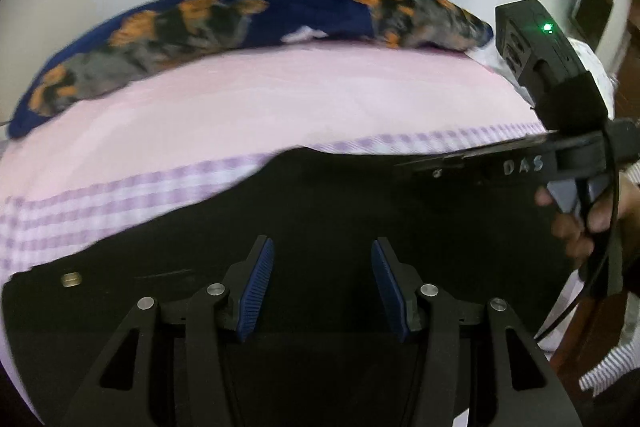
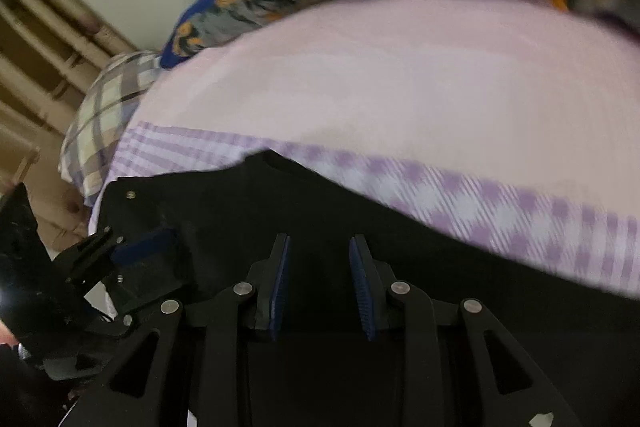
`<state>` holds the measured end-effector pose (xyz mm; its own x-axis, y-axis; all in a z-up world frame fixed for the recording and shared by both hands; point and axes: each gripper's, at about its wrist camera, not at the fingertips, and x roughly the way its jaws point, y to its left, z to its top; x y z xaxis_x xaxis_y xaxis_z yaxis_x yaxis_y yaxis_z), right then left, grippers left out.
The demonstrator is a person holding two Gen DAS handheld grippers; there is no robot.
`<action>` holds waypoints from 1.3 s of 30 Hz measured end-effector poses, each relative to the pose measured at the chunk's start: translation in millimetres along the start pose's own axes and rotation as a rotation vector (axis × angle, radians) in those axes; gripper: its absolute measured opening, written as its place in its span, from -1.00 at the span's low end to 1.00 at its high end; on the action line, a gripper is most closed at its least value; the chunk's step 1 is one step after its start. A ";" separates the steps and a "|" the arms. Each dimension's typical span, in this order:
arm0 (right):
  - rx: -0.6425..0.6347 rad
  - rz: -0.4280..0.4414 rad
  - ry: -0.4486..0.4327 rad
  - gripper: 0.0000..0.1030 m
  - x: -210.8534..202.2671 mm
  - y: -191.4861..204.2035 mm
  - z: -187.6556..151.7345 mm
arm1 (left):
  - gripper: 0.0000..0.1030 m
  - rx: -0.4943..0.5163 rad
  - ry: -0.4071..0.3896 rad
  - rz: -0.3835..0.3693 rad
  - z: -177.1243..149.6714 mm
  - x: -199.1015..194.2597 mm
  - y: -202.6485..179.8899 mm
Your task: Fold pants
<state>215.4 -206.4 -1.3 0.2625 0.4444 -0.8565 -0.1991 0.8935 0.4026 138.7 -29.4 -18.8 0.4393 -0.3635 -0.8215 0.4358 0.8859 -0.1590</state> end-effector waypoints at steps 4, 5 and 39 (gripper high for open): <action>0.066 -0.050 -0.057 -0.58 -14.9 -28.1 -14.1 | 0.01 -0.002 0.053 0.049 -2.4 23.7 -2.0; 0.074 -0.074 -0.070 -0.52 -20.2 -35.0 -17.0 | 0.01 -0.007 0.063 0.073 -3.8 28.4 2.2; 0.914 -0.201 -0.476 -0.46 -262.5 -271.8 -277.1 | 0.03 0.108 0.108 -0.010 -29.4 5.5 -107.1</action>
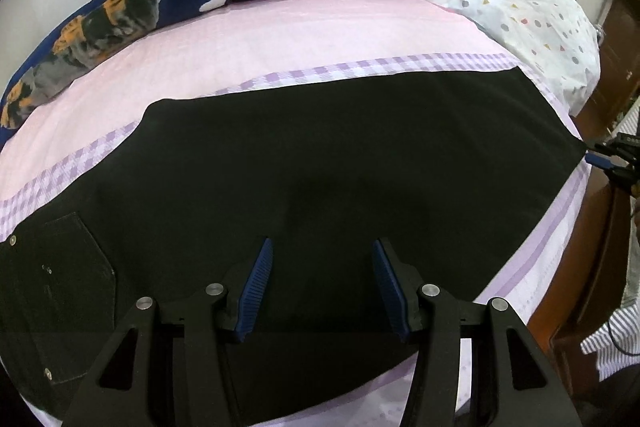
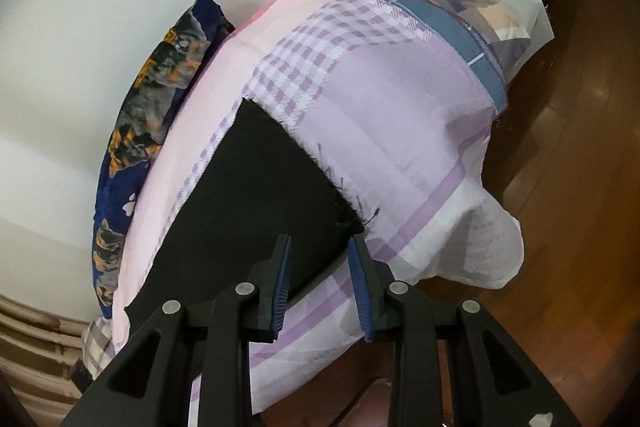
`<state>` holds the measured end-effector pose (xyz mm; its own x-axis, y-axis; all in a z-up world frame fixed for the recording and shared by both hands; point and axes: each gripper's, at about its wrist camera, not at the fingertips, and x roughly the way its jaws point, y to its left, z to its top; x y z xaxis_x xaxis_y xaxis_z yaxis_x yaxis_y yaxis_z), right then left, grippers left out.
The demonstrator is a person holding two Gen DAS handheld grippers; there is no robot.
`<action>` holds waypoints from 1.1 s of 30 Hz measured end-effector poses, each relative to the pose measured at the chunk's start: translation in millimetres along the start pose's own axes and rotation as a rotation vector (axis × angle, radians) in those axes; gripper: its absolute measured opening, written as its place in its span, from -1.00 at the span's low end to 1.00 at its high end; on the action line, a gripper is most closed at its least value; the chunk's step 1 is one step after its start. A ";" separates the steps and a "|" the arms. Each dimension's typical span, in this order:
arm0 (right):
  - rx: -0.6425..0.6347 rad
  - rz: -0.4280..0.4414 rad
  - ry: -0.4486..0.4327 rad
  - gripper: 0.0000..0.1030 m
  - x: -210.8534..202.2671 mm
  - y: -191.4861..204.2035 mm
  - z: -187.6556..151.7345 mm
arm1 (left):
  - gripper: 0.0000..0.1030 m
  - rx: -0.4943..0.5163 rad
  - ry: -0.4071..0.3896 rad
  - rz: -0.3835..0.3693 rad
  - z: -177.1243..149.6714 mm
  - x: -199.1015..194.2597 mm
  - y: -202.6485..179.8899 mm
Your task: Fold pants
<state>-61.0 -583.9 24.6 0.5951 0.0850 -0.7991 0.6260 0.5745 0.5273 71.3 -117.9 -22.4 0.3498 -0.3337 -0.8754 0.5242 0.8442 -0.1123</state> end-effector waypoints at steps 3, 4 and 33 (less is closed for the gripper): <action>0.014 0.010 -0.001 -0.47 4.2 -7.2 0.0 | 0.03 0.012 -0.001 -0.011 3.0 -1.4 -7.2; 0.015 0.012 -0.003 -0.47 4.6 -9.3 -0.3 | 0.03 0.015 -0.002 -0.017 4.5 -1.3 -9.9; -0.212 0.360 0.135 -0.84 51.9 152.9 -25.5 | 0.03 -0.092 -0.005 -0.154 29.0 9.1 -14.2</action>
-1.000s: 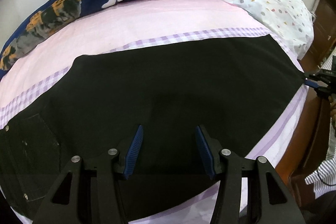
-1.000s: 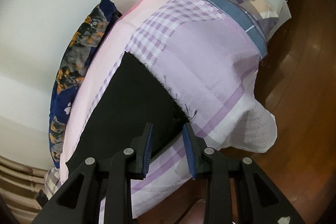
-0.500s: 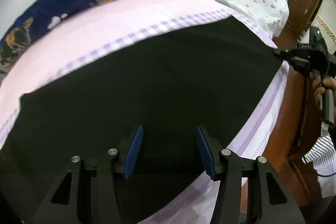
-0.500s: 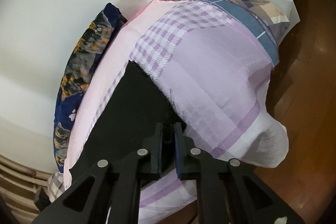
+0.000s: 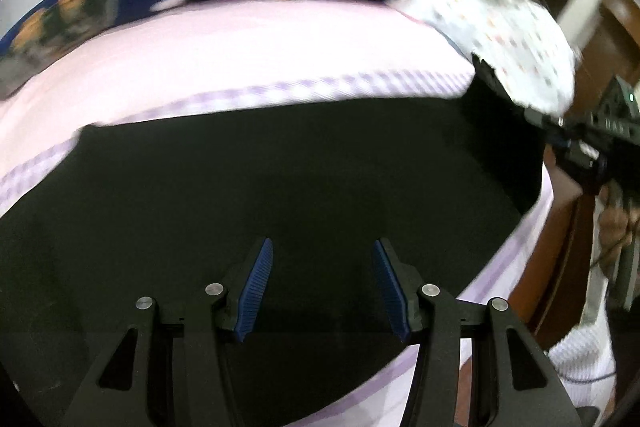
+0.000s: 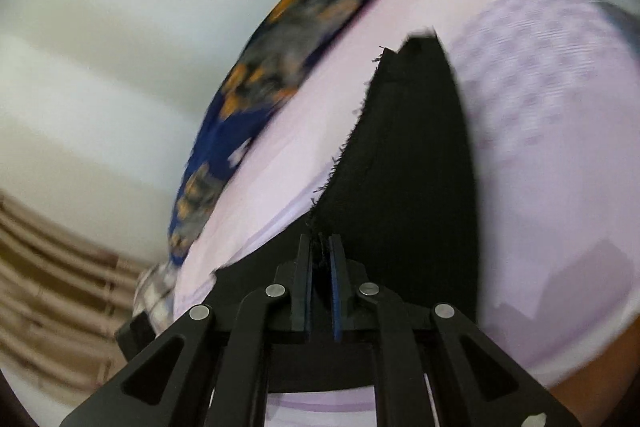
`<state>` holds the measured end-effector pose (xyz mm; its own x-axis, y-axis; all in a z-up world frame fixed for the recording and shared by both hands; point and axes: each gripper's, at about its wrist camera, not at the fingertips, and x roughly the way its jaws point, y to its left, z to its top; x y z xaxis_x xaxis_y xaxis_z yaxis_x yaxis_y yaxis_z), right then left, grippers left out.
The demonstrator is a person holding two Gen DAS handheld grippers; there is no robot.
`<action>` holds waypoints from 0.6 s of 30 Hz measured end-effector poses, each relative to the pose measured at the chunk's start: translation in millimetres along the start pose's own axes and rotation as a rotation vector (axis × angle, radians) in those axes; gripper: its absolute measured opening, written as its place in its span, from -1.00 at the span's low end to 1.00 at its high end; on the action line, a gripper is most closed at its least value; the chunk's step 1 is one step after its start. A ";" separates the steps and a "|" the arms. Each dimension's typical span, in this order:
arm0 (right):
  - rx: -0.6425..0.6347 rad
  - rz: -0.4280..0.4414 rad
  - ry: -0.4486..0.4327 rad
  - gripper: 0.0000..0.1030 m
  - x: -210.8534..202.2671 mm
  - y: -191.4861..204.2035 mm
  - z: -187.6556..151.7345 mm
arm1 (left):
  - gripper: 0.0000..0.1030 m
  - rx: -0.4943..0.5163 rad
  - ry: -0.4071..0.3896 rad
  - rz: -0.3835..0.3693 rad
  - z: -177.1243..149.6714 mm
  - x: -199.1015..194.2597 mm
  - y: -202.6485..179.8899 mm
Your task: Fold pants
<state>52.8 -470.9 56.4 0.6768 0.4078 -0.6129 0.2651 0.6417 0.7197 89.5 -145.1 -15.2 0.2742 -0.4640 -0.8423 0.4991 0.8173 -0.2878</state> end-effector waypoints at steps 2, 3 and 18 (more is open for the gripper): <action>-0.039 0.035 0.054 -0.84 28.1 25.1 -7.6 | 0.03 -0.043 -0.023 0.018 -3.1 -12.7 18.2; -0.055 0.054 0.084 -0.84 42.3 36.4 -12.2 | 0.03 -0.071 -0.036 0.026 -6.3 -21.2 29.9; -0.293 0.125 0.540 -0.85 165.8 125.6 -146.8 | 0.03 -0.255 -0.080 -0.007 -39.0 -55.3 100.1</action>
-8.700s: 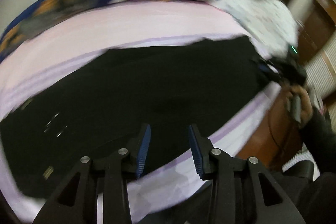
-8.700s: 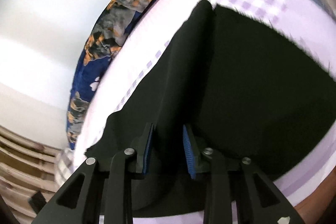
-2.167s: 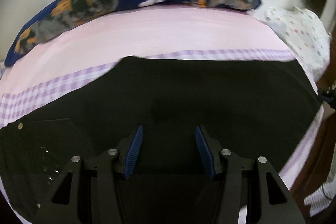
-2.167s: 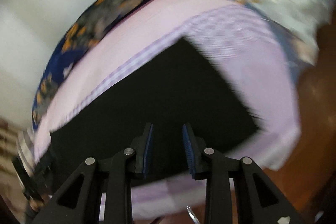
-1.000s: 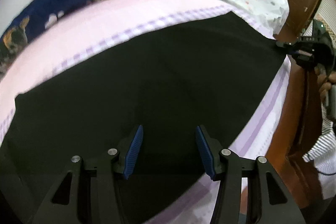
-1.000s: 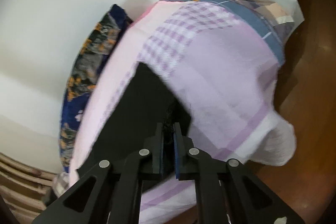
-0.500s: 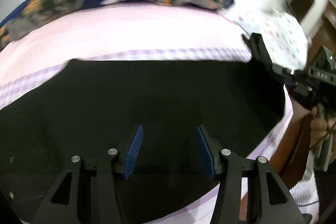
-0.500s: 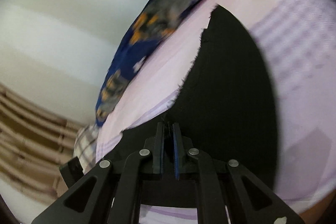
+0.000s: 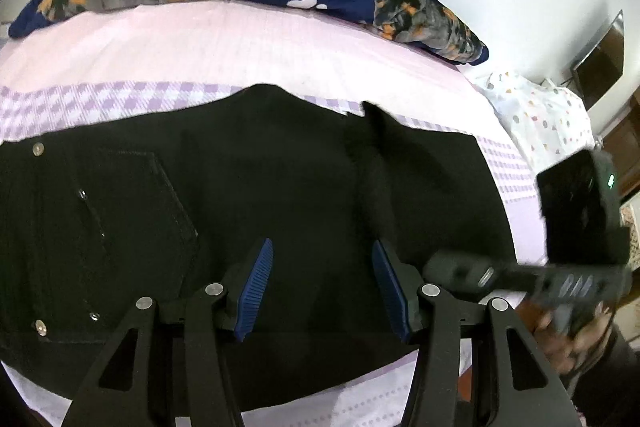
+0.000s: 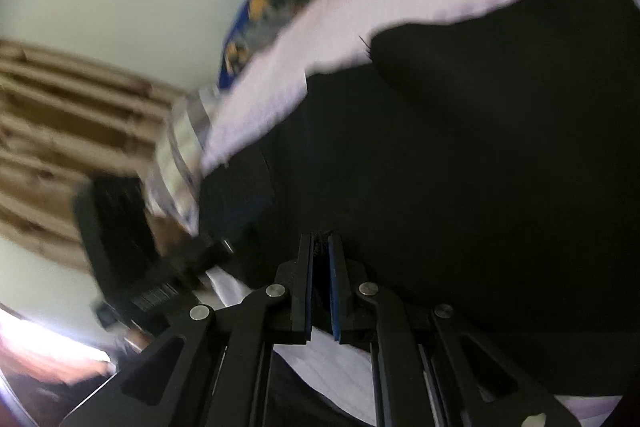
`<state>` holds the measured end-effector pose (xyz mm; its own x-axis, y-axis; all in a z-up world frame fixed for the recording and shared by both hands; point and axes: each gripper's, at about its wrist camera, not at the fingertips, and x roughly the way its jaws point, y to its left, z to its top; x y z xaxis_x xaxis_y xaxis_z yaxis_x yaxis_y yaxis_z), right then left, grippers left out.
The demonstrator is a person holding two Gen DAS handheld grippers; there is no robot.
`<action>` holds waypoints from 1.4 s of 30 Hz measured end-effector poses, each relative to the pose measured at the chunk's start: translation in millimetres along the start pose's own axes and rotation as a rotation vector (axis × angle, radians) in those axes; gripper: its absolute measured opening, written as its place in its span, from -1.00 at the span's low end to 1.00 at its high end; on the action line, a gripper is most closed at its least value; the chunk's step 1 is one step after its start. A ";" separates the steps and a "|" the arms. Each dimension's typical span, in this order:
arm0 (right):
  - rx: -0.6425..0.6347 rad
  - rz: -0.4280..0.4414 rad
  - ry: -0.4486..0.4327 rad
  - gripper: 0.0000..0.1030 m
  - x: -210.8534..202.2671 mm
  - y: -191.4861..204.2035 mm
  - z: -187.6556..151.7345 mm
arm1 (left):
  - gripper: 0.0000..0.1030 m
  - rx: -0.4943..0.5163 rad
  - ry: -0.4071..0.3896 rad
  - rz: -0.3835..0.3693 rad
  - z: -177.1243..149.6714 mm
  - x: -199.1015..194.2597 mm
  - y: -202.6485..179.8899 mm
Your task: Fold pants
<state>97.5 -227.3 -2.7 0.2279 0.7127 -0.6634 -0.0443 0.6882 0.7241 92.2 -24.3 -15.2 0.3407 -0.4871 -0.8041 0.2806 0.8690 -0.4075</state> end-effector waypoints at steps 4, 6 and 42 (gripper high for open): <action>-0.025 -0.059 0.023 -0.82 13.5 -3.0 -11.5 | 0.03 -0.008 0.012 -0.021 -3.5 2.8 1.7; -0.024 -0.058 0.037 -0.70 13.3 -2.7 -12.6 | 0.03 -0.022 0.023 -0.043 -4.3 3.9 3.0; 0.205 -0.093 -0.302 -0.04 -91.1 -69.3 -15.2 | -0.86 -0.309 0.279 -0.314 -14.0 63.6 -9.1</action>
<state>65.0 -337.9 4.7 0.4995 0.5553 -0.6650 0.1784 0.6852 0.7061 98.8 -61.9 -68.6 0.0188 -0.7236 -0.6899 0.0386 0.6900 -0.7227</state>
